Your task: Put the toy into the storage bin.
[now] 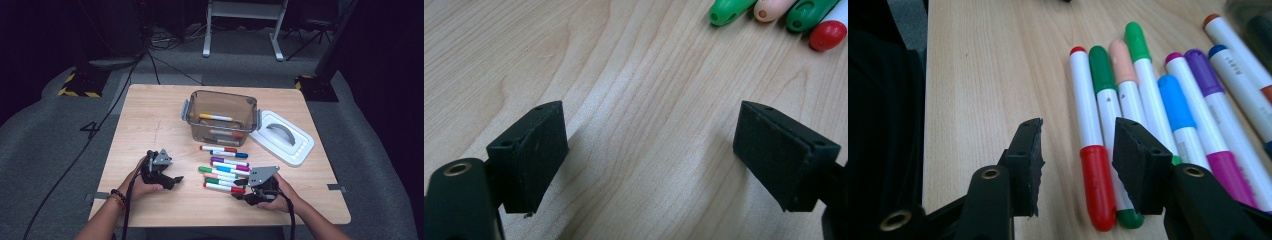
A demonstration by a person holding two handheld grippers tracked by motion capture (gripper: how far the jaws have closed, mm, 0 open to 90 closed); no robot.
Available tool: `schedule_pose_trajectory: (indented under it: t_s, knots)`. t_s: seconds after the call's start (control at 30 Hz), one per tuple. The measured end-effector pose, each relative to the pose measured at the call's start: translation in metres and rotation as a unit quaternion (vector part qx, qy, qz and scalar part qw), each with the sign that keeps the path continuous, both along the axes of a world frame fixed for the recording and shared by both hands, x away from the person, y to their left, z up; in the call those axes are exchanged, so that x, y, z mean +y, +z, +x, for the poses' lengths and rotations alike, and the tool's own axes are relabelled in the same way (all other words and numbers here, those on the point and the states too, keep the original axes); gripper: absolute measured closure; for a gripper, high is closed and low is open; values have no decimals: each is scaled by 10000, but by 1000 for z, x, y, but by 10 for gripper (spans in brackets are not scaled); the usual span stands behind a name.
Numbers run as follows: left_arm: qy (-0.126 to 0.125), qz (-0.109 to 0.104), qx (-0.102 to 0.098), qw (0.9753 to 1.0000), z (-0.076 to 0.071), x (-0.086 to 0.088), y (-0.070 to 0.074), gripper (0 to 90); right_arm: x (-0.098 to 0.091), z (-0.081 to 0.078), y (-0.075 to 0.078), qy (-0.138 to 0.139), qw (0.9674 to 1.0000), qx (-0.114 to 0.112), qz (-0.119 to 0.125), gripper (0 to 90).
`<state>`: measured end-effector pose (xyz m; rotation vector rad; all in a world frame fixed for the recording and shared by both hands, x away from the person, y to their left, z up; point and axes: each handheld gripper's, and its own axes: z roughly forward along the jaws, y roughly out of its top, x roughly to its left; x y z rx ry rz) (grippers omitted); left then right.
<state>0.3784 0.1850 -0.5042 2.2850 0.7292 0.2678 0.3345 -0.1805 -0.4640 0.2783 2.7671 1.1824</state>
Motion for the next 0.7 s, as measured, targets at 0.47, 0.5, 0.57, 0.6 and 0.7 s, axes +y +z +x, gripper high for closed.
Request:
schedule_pose_trajectory:
  t_s: [0.47,0.5,0.57,0.6,0.7]
  knots:
    - [4,1,-2,10000,0,0,0,146,5,-1,-15,79,9998,29,-191,544]
    - [4,0,-3,10000,0,0,0,146,5,-1,-15,76,9998,14,-189,544]
    - [5,1,-2,10000,0,0,0,146,6,0,-15,72,9998,2,-190,544]
    - [5,1,-1,10000,0,0,0,146,6,1,-15,58,9998,-30,-201,545]
    - [5,0,-2,10000,0,0,0,146,8,2,-19,76,9995,-1,-310,548]
